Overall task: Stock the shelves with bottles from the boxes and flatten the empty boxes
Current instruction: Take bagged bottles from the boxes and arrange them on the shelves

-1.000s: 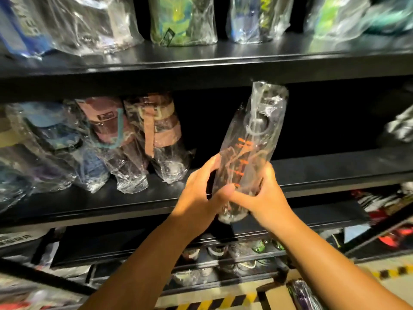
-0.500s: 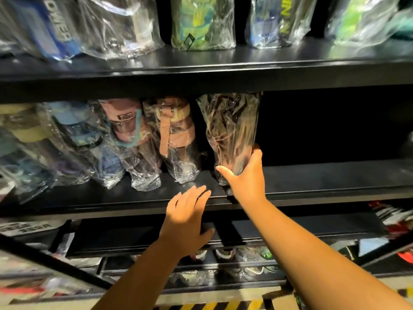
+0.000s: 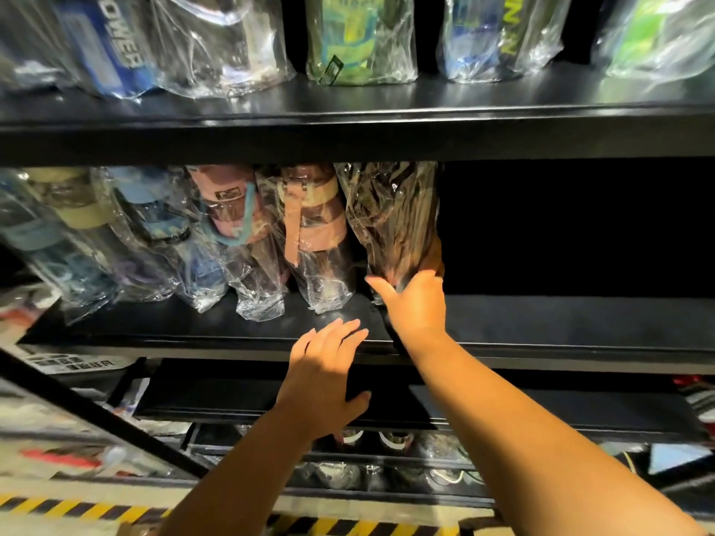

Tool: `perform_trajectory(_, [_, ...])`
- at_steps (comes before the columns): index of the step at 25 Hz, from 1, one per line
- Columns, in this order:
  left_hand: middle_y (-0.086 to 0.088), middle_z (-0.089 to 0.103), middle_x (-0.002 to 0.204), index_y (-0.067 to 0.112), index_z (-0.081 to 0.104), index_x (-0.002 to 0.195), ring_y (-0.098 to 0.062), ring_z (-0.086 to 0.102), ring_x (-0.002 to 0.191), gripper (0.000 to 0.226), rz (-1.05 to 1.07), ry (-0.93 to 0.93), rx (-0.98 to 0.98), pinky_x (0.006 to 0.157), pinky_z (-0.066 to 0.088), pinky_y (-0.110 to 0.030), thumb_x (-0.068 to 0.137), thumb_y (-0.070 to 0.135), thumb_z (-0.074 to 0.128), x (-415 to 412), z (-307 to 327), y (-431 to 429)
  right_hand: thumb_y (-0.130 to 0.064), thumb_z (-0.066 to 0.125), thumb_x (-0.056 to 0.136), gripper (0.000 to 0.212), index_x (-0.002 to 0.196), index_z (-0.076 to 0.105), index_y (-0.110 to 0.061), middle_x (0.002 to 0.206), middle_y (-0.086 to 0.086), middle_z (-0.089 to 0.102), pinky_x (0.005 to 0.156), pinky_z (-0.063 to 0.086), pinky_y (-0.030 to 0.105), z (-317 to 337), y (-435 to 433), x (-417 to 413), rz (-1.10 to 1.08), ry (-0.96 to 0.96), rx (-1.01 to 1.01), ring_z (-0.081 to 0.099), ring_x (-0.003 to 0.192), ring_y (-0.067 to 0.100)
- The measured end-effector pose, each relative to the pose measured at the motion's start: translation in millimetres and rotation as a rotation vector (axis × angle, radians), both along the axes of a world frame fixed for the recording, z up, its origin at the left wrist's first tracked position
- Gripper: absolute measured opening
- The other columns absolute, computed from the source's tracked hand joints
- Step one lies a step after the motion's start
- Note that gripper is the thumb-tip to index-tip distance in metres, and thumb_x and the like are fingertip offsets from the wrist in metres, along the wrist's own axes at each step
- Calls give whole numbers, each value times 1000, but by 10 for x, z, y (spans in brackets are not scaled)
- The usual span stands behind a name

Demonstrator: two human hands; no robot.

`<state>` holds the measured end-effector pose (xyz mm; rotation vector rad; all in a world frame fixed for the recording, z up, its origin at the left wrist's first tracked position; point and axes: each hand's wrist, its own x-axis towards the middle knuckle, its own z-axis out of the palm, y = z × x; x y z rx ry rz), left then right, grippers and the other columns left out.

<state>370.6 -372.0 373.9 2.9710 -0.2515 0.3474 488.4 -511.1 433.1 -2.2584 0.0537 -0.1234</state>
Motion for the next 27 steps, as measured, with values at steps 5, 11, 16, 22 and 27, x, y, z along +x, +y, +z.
perform_trajectory(5, [-6,46,148,24,46,141,-30,41,140,75,104,-13,-85,113,34,-58,74,54,58,-42,-4,-51,-52,72,83,90,146,28,-4,148,17,35,111,33,41,-86,-355,-258,147,-75,50,29,140,31])
perform_trajectory(11, [-9,36,153,22,43,144,-31,28,145,71,302,-92,-136,118,16,-49,80,52,54,-701,-249,-194,-57,57,87,74,145,43,-13,155,18,35,114,22,61,-469,-676,-1123,458,-273,-544,26,145,42])
perform_trajectory(16, [-11,36,156,21,41,146,-36,33,144,78,461,86,-146,114,29,-57,78,56,51,-1403,-542,86,-63,34,86,77,144,48,-14,157,20,30,115,18,57,-804,-275,-1612,656,-258,-682,27,145,44])
perform_trajectory(22, [-14,37,156,27,25,147,-40,35,143,93,684,205,-120,112,23,-57,69,57,67,-2541,-730,724,-61,57,77,80,140,54,-12,151,22,41,107,31,63,-1037,607,-2309,845,-195,-779,39,138,47])
perform_trajectory(27, [-12,41,153,24,33,146,-39,38,140,90,781,290,-176,108,38,-60,72,61,70,-3802,-890,1514,-61,69,76,87,145,49,-11,153,21,38,108,30,65,-1248,1559,-3292,957,-97,-814,36,140,44])
